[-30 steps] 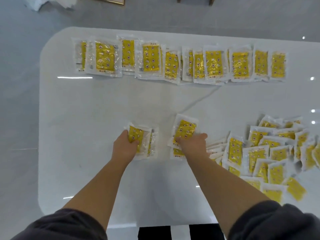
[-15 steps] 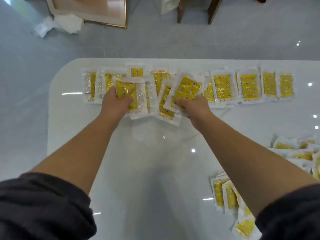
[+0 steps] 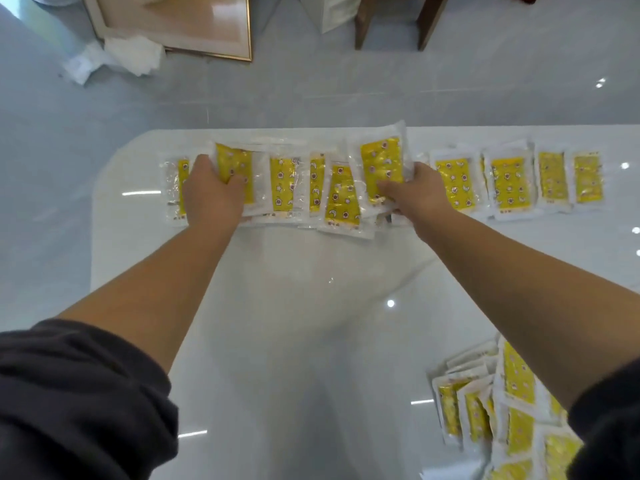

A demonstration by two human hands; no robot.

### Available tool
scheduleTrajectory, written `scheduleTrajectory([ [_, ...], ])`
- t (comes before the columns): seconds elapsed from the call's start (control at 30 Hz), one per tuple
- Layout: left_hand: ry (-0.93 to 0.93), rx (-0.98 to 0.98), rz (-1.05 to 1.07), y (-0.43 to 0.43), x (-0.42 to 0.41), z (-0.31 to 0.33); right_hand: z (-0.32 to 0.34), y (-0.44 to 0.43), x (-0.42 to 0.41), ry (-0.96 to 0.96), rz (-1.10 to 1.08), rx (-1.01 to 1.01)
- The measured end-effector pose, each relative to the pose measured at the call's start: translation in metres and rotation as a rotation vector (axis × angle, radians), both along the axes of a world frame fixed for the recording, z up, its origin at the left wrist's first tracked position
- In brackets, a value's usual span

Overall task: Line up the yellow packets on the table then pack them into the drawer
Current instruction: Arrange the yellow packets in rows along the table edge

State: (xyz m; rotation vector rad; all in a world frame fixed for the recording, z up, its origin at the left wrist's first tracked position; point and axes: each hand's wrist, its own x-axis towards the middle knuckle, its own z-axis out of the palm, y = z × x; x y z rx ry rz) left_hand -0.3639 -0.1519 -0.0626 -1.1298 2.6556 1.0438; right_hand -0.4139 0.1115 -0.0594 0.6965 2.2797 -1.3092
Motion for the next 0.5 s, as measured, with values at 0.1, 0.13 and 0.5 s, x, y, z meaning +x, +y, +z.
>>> scheduleTrajectory([
  [0.1, -0.001, 0.058, 0.07, -0.017, 0.002, 0.003, 0.001, 0.026, 0.002, -0.041, -0.058, 0.05],
  [0.13, -0.027, 0.057, 0.057, -0.02, 0.002, 0.001, -0.001, 0.032, 0.003, -0.057, -0.07, 0.063],
  [0.5, -0.036, -0.374, -0.879, 0.064, 0.01, 0.005, 0.002, 0.02, -0.003, 0.044, 0.037, 0.095],
])
